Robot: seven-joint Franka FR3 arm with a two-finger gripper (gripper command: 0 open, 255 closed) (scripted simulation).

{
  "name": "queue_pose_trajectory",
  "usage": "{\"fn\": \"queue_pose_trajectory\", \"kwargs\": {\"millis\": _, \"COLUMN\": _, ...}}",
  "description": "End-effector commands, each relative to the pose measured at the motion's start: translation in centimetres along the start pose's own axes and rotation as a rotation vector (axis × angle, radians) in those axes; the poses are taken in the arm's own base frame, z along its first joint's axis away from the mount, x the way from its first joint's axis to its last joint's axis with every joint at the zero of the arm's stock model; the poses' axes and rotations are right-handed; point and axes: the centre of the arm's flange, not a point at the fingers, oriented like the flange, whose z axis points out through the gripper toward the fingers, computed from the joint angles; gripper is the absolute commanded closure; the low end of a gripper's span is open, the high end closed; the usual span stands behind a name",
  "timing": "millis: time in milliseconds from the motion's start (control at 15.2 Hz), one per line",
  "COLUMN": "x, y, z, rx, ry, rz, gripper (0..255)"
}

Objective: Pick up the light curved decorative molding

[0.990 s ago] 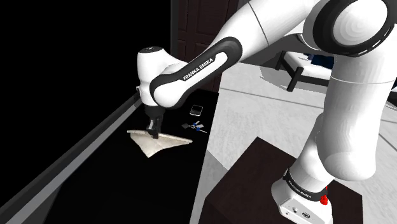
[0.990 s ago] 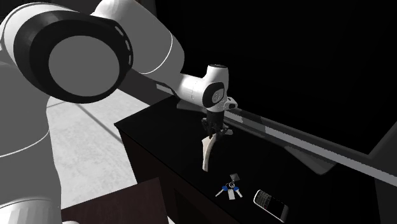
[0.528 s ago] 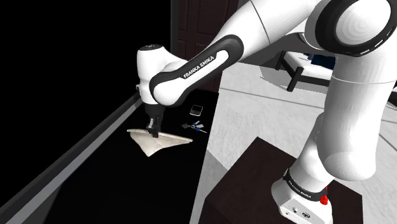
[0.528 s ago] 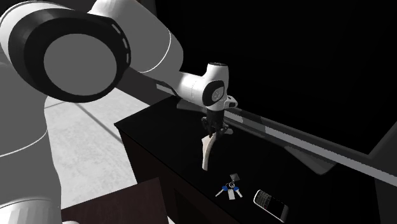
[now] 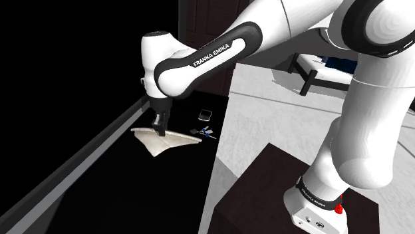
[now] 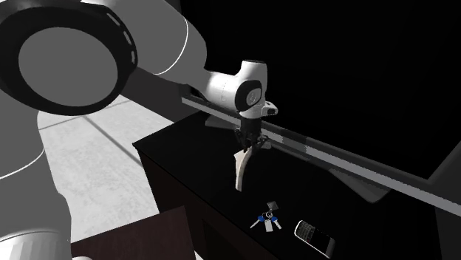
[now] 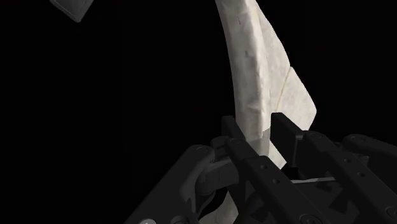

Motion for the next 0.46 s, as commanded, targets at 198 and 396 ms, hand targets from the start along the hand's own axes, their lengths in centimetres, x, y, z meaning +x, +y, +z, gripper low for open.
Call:
{"fn": "queue_pose_trajectory", "kwargs": {"millis": 198, "x": -0.1, "y": 0.0, "z": -2.8, "rx": 0.0, "ry": 0.0, "rz": 0.0, "gripper": 255}}
{"fn": "queue_pose_trajectory", "kwargs": {"millis": 396, "x": -0.1, "y": 0.0, "z": -3.4, "rx": 0.0, "ry": 0.0, "rz": 0.0, "gripper": 255}}
